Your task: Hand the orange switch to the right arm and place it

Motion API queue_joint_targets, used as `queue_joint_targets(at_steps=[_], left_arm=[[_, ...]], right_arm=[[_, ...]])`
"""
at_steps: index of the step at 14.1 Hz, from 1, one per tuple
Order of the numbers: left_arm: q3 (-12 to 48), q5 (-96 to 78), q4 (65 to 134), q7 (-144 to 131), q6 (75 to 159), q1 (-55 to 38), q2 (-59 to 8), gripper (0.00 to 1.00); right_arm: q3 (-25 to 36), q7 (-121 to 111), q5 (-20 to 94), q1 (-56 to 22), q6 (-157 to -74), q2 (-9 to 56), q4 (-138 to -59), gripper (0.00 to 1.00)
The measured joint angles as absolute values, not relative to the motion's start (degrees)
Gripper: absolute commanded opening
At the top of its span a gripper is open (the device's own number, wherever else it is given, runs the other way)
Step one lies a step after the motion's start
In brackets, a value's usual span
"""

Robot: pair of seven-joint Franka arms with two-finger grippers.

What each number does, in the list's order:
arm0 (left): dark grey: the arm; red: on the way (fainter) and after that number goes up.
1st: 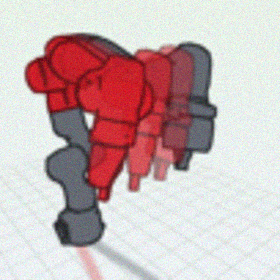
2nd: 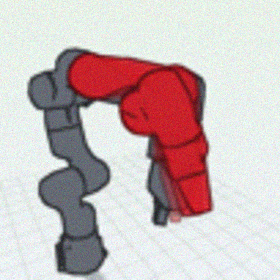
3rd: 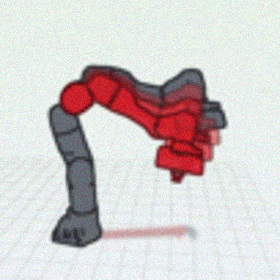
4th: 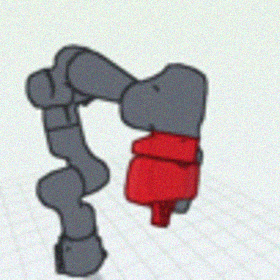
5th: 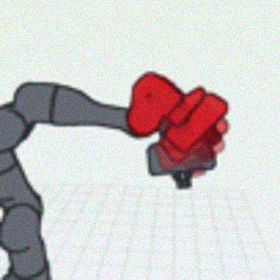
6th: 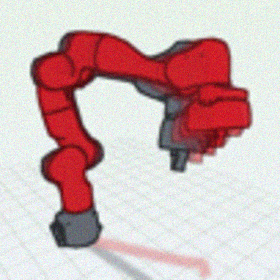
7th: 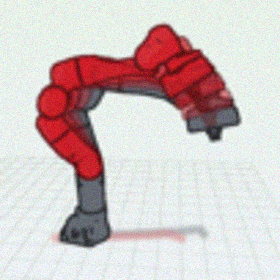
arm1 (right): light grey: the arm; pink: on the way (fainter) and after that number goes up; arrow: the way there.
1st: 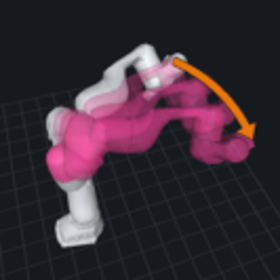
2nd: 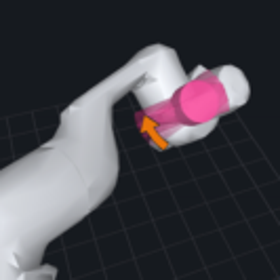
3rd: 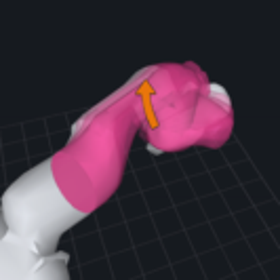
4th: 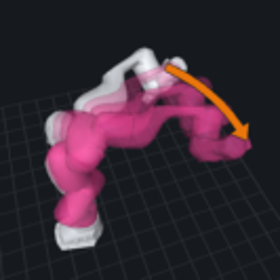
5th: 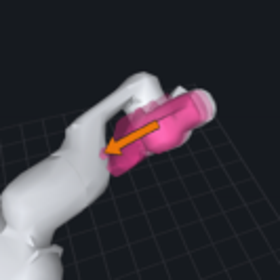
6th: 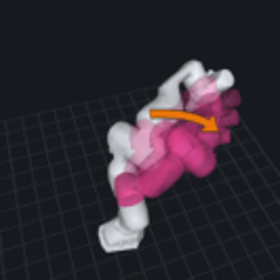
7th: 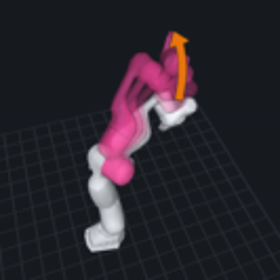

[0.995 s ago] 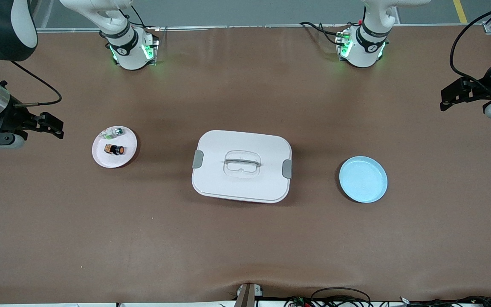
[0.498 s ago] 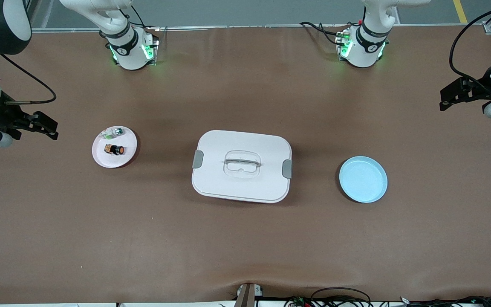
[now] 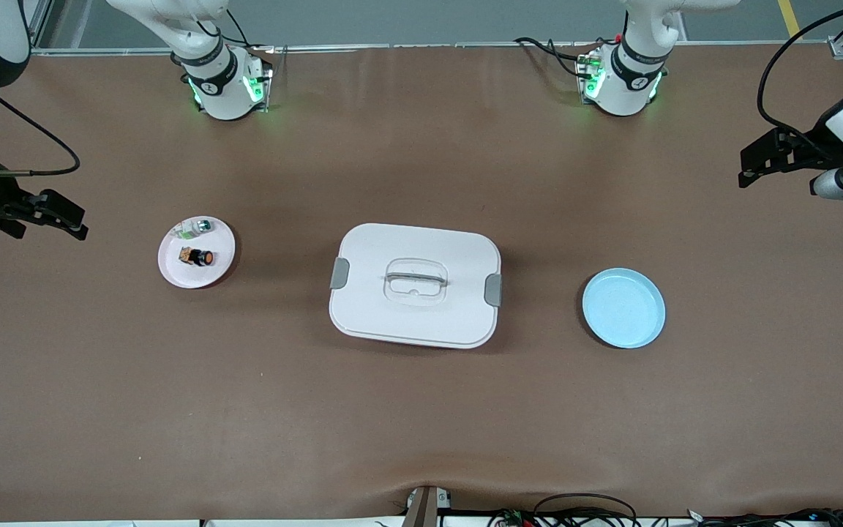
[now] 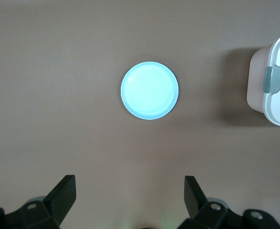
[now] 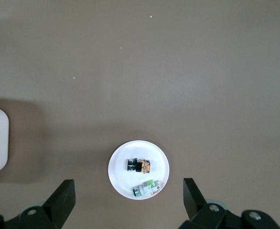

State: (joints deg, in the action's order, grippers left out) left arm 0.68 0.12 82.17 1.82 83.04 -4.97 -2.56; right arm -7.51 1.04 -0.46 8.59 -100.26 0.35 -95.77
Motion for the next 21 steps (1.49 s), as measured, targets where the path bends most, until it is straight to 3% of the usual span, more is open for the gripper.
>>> queue_joint_targets(at_steps=[4, 9, 21], left_arm=[[0.6, 0.1, 82.2, 1.8, 83.0, -4.7, -2.6, 1.00], [0.6, 0.1, 82.2, 1.8, 83.0, -4.7, -2.6, 1.00], [0.6, 0.1, 82.2, 1.8, 83.0, -4.6, -2.6, 1.00]], right_arm=[[-7.5, 1.0, 2.0, 9.2, -97.8, 0.4, -94.1, 1.00], [-7.5, 1.1, 2.1, 9.6, -88.9, 0.4, -87.6, 1.00], [-7.1, 1.0, 1.8, 11.5, -88.7, 0.5, -86.8, 1.00]])
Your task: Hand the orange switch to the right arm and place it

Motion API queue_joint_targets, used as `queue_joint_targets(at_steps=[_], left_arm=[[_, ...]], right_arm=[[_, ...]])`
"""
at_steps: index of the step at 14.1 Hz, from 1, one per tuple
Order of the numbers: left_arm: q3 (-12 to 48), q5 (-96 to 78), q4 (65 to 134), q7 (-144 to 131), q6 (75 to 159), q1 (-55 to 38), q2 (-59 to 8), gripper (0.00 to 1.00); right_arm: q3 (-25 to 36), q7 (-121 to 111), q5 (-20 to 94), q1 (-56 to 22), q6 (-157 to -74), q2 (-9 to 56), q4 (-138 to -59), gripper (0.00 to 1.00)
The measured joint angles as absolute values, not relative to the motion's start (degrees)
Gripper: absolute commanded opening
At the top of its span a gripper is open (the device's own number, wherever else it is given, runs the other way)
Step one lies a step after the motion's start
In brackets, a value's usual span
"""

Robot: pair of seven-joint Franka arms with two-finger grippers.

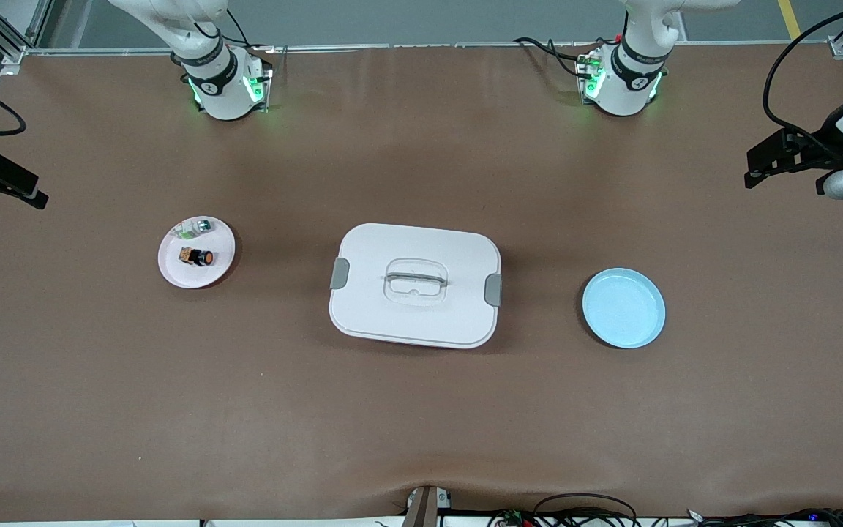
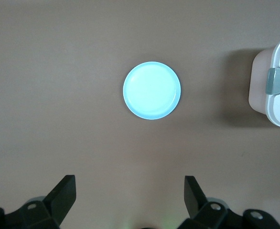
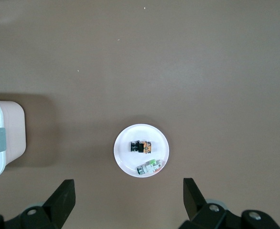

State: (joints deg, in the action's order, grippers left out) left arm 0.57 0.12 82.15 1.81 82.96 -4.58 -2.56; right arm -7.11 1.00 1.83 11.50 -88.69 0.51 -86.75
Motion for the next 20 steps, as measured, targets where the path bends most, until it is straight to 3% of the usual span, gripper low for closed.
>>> queue_joint_targets(at_steps=[20], left_arm=[[0.7, 0.1, 82.2, 1.8, 82.9, -4.8, -2.6, 1.00]], right_arm=[[-7.3, 1.0, 1.8, 12.4, -88.6, 0.5, -86.6, 1.00]])
